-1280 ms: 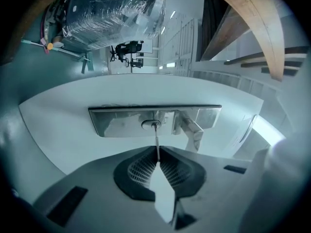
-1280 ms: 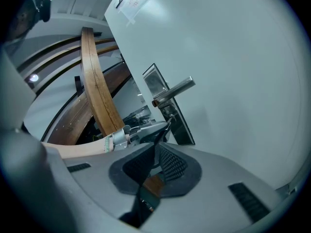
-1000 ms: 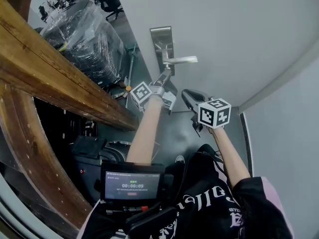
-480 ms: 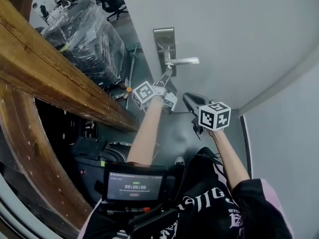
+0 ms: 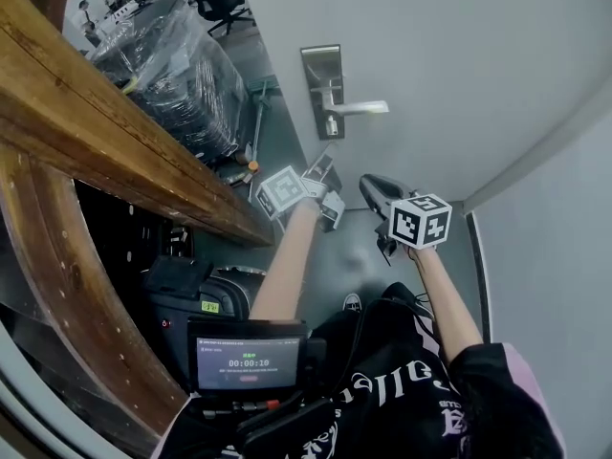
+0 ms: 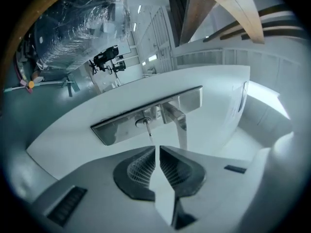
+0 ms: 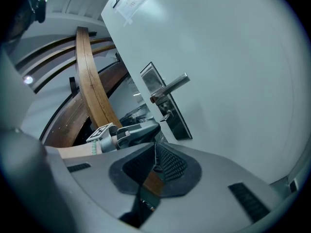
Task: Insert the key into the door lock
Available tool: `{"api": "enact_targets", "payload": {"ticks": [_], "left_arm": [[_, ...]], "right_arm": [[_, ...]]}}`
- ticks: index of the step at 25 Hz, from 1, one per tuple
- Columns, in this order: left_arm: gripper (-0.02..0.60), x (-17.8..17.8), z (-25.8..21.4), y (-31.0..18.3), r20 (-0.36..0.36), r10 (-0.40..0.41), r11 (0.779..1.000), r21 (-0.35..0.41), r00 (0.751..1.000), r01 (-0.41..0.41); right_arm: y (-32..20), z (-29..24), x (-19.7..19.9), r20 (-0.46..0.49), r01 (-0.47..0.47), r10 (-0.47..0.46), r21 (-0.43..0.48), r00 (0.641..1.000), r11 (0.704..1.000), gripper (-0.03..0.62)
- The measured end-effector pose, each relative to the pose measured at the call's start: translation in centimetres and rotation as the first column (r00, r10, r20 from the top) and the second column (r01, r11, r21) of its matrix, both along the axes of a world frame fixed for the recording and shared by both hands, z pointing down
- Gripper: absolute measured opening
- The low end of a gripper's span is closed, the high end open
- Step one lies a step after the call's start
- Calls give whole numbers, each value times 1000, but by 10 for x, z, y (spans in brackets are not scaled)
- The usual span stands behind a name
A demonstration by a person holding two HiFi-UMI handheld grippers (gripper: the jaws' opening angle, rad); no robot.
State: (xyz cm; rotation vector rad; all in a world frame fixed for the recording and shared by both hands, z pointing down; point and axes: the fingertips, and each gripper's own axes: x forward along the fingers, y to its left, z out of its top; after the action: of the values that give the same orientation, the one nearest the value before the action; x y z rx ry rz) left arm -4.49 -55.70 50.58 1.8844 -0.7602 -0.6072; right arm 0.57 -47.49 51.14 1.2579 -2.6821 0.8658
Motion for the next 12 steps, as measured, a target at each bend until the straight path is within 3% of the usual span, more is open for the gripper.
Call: {"api": "enact_targets", "payload": {"ticks": [3,9,12], "left_arm": [[24,4,1,23,99,21,999,32,995,-24],[5,19,-2,74,212,28,994,94,977,-49],[5,23,-12,96,314,-12,987,154,949,-39]], "right_arm": [[10,-3,2,10,-9,9,0,1000,1000,38],[41,-5,5,34,-11,11,3,999,1000,38],[58,-8,10,41,-9,9,4,999,1000,38]]}}
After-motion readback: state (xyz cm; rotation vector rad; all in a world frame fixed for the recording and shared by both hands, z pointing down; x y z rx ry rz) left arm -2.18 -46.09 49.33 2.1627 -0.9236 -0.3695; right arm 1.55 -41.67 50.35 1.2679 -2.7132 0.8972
